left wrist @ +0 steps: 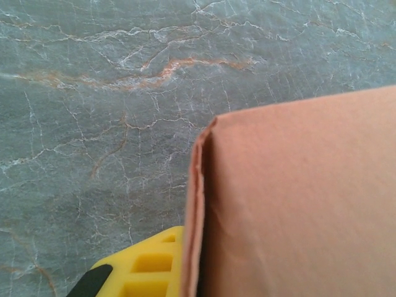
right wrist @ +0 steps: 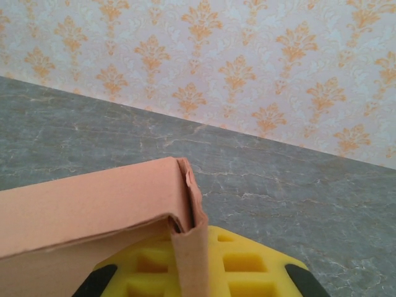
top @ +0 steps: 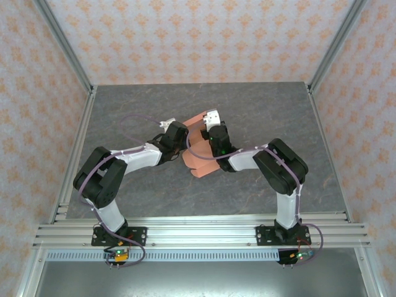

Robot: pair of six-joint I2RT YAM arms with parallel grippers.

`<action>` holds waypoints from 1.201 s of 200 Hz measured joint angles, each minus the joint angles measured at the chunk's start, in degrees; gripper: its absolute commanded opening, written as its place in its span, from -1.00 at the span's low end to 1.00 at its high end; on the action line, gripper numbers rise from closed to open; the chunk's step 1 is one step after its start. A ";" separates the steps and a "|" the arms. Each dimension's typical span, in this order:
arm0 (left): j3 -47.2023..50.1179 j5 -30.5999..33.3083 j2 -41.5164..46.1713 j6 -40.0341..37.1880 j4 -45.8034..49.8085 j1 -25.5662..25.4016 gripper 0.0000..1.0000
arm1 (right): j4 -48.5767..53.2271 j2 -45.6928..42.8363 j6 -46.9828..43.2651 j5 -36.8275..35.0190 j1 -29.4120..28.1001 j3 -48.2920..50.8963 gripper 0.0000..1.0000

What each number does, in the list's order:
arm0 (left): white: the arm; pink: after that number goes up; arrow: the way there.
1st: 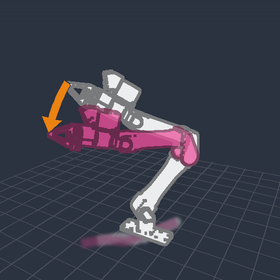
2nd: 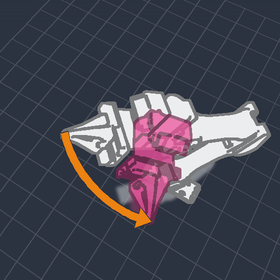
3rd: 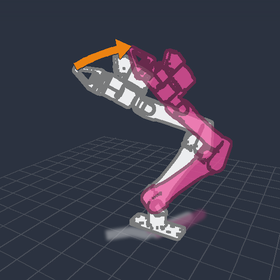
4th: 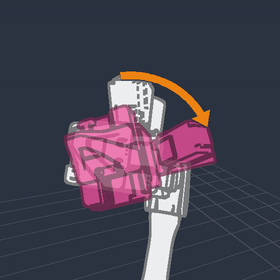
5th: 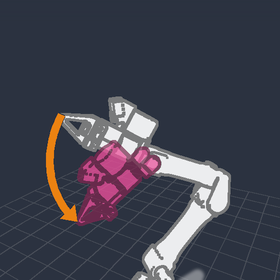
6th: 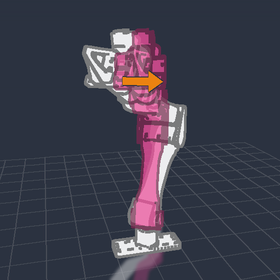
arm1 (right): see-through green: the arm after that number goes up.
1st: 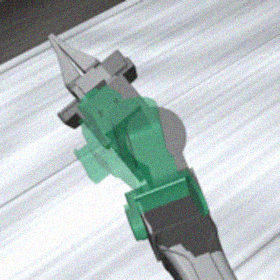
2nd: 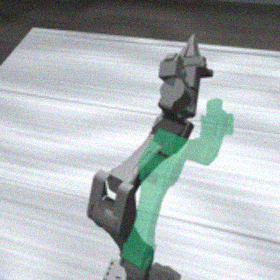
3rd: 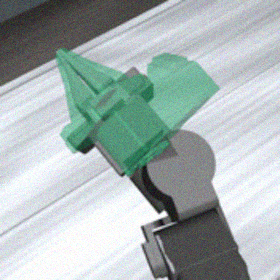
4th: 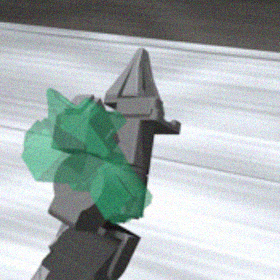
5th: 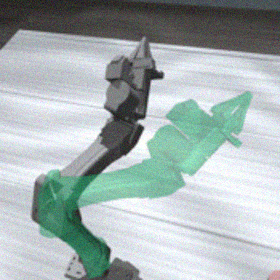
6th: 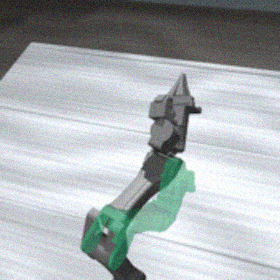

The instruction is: Fold the paper box

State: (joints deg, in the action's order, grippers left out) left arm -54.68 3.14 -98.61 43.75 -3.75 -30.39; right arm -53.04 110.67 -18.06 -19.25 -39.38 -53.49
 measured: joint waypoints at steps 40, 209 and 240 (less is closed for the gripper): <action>0.42 -0.11 0.00 1.29 -0.04 -0.33 -1.00 | -0.66 -0.28 1.99 0.20 0.00 0.66 -0.29; -1.49 -0.74 0.22 0.15 4.87 -0.33 -1.00 | 25.16 -21.86 -7.32 46.95 12.96 6.21 0.16; -1.44 -0.96 0.85 0.20 4.83 -0.33 -1.00 | 25.57 -21.00 -7.56 45.57 12.31 5.92 -0.08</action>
State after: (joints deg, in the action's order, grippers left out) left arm -56.12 2.17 -97.76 43.94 1.08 -30.72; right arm -27.46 89.67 -25.63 26.33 -27.07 -47.57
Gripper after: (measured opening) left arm 0.093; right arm 0.482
